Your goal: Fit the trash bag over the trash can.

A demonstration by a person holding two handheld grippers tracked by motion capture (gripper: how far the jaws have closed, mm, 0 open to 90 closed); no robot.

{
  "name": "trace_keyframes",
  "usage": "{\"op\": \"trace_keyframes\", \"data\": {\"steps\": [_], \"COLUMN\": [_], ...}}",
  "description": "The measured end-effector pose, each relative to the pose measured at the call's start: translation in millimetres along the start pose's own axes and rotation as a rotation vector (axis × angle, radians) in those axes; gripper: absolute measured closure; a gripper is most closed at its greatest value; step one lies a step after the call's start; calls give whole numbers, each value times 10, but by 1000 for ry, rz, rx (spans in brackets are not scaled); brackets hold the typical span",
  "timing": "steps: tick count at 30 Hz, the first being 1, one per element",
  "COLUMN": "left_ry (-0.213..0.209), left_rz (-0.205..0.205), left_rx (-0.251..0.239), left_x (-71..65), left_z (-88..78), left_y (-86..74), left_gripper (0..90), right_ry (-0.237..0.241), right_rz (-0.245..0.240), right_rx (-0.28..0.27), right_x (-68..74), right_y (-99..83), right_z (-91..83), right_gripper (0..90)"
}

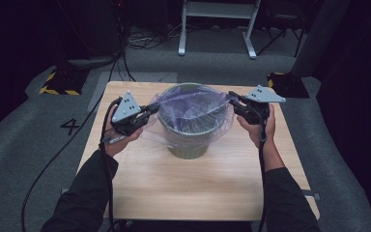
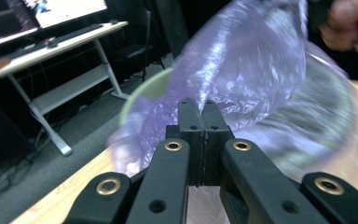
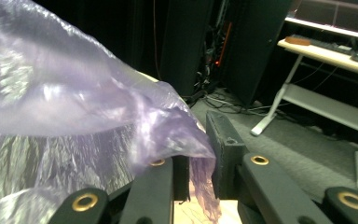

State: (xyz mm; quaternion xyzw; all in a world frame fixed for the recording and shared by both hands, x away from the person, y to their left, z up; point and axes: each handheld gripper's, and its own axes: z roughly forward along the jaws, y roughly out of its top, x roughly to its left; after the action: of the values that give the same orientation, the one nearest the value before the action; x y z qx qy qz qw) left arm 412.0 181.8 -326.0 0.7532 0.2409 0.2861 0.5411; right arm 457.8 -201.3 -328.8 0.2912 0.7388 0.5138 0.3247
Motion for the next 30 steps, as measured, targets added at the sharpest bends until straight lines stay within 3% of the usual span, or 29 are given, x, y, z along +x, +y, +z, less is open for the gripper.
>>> {"op": "trace_keyframes", "data": {"steps": [5,9,14,23,24,28,30], "left_ry": [34,64,84,111,110,98,82], "left_rz": [-77,-102,-147,-163,-166,-190,-195], "left_rx": [-8,29,71,174,177,213,260], "left_x": [247,371,507,615,623,622,609], "left_z": [111,279,498,831,852,963,1025], "left_y": [-31,-73,-161,-306,-316,-386,-433], "left_gripper": [897,897,897,897,897,897,896], "right_ry": [-5,-38,-40,-50,-56,-48,-32], "right_rz": [21,44,62,172,173,195,212], "right_rx": [31,46,73,137,170,209,238], "right_x": [-34,-78,-141,-268,-265,-251,-241], "right_y": [-31,-75,-107,-287,-322,-399,-452], "right_z": [129,226,356,562,612,681,705], "right_gripper": [814,831,836,856,857,859,859]}}
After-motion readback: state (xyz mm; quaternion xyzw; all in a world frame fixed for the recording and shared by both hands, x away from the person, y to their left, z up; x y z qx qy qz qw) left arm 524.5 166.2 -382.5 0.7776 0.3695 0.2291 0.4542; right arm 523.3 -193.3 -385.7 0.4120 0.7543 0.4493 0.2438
